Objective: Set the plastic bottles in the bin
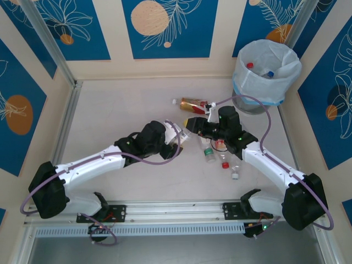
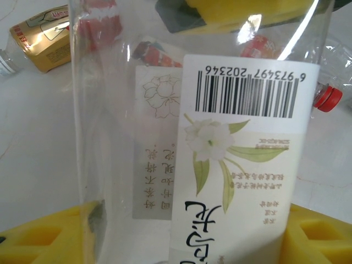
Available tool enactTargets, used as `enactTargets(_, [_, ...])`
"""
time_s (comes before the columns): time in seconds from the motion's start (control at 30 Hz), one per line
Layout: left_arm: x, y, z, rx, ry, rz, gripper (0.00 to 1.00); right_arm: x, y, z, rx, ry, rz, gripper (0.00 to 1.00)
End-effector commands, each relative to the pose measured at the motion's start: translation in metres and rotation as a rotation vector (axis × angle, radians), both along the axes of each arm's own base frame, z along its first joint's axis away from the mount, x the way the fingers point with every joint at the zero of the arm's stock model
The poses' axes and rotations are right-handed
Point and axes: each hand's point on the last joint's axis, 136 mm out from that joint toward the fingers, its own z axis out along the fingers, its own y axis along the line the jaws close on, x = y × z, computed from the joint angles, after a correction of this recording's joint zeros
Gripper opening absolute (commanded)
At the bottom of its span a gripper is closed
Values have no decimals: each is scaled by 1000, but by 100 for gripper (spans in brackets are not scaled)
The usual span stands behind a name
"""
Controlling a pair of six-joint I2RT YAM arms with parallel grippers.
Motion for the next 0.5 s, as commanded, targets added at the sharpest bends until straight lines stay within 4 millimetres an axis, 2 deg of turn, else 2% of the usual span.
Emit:
enactTargets(0.0, [-2,-12,25,-61,-25,-32,20,-5,3,8,4,-30,24,11])
enactTargets(0.07, [-4,-13,28,-74,-23,-40,38,-4,2,12,11,-46,23,7])
enactTargets(0.23, [-7,-10,36,-109,-34,-39,64,-2,1,18,16,-68,19,1])
enactTargets(0.37, [-10,-7,43,-149,-46,-46,94,-2,2,18,16,-67,28,1])
enactTargets(0.4, [-11,-7,44,-159,-47,-48,99,-1,1,18,15,-68,25,1])
enactTargets(0.47, [-11,-5,45,-174,-43,-45,99,-1,1,18,15,-69,25,1])
